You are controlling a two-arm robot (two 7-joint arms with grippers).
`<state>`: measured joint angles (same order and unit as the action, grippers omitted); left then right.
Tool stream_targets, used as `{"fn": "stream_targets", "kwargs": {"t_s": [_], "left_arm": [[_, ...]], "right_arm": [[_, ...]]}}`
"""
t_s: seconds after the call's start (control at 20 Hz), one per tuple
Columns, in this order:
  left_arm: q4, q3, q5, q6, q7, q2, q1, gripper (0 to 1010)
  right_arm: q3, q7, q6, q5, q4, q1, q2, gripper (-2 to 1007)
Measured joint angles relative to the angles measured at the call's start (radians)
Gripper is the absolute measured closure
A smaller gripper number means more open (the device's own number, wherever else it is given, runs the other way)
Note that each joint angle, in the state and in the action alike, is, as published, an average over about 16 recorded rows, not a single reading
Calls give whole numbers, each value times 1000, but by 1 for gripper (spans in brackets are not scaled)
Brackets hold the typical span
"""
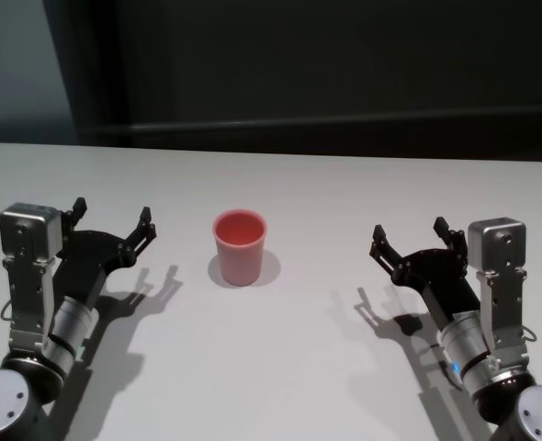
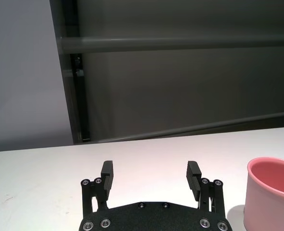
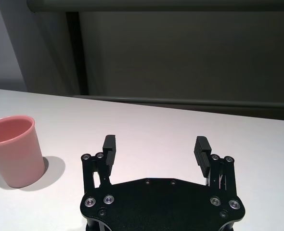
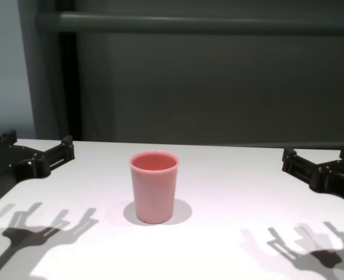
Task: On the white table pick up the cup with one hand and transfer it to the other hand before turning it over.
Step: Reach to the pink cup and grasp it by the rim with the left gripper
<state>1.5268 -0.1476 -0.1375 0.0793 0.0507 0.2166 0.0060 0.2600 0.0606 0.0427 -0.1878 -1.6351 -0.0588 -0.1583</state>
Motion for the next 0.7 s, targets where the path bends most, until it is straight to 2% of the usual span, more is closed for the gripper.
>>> {"fn": "stream_targets", "kwargs": {"t_s": [0.7], "left_arm": [[0, 0, 0, 0, 0, 0, 0, 9]], "right_arm": [[0, 0, 0, 0, 0, 0, 0, 3]]}}
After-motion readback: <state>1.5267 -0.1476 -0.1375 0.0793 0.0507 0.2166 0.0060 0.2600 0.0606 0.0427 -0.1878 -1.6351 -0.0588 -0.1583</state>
